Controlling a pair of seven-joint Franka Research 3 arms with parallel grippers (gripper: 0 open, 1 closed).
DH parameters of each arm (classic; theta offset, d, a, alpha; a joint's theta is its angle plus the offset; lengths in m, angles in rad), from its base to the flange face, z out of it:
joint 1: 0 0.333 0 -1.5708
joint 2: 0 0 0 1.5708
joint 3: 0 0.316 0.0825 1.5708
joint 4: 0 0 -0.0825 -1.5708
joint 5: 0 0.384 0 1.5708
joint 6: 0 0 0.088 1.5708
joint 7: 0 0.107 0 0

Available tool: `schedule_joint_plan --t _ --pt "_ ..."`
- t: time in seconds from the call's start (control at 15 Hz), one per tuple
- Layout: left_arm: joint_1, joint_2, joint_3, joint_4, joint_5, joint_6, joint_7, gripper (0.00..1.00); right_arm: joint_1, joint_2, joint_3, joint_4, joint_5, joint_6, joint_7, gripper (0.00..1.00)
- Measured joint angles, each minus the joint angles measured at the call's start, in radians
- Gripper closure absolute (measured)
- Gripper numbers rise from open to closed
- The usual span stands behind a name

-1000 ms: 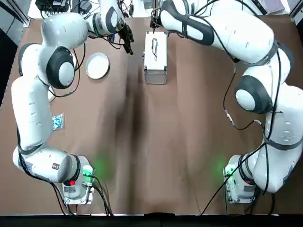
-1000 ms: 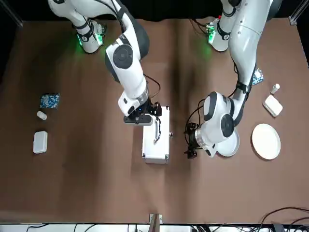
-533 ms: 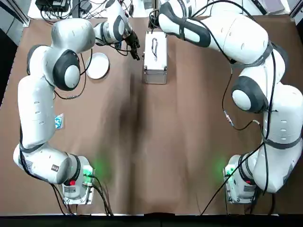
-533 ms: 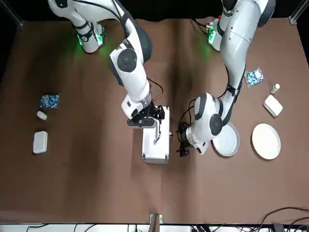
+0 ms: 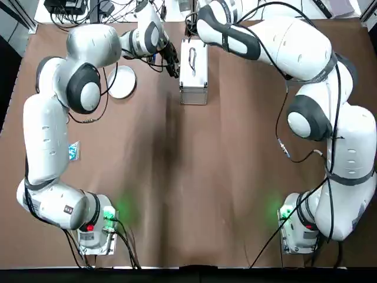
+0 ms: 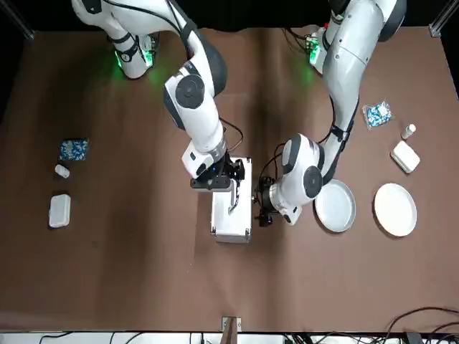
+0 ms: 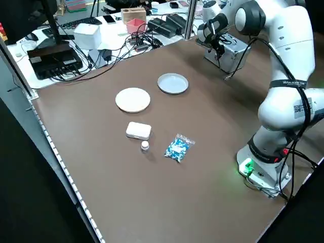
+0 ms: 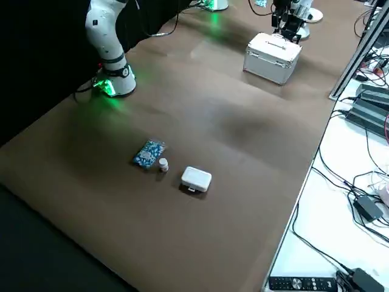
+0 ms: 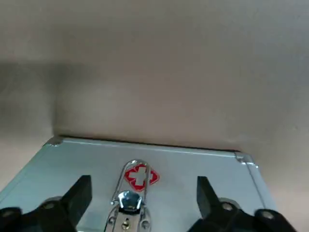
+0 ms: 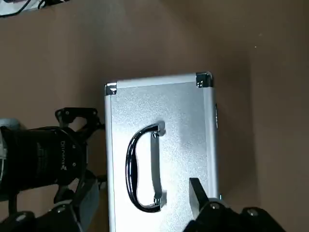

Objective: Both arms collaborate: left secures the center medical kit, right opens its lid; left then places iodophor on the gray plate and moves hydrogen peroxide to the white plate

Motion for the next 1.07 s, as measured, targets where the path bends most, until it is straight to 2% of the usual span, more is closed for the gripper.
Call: schedule_joint_plan --t 0.27,0.47,0.53,0.73,1.07 --pt "-0.011 0.0 -0.001 0.0 -0.001 0.0 -0.012 0.11 0.001 0.001 0.0 0.0 0.0 0.0 0.0 0.19" --pt "-0.013 0.0 0.0 0.0 -0.001 -0.001 -0.014 0.22 0.001 0.005 0.0 0.0 -0.001 0.0 0.0 0.19" --pt "-0.013 0.0 0.002 -0.001 -0.001 -0.004 -0.025 0.42 0.003 0.008 -0.001 0.0 -0.018 0.0 0.0 0.19" --pt "-0.013 -0.001 0.003 -0.002 -0.001 -0.009 -0.035 0.7 0.013 0.015 0.0 0.0 -0.042 0.0 0.0 0.18" --pt "-0.013 0.0 0.003 -0.002 -0.001 -0.009 -0.035 0.69 0.022 0.029 -0.001 0.0 -0.044 0.0 0.0 0.18"
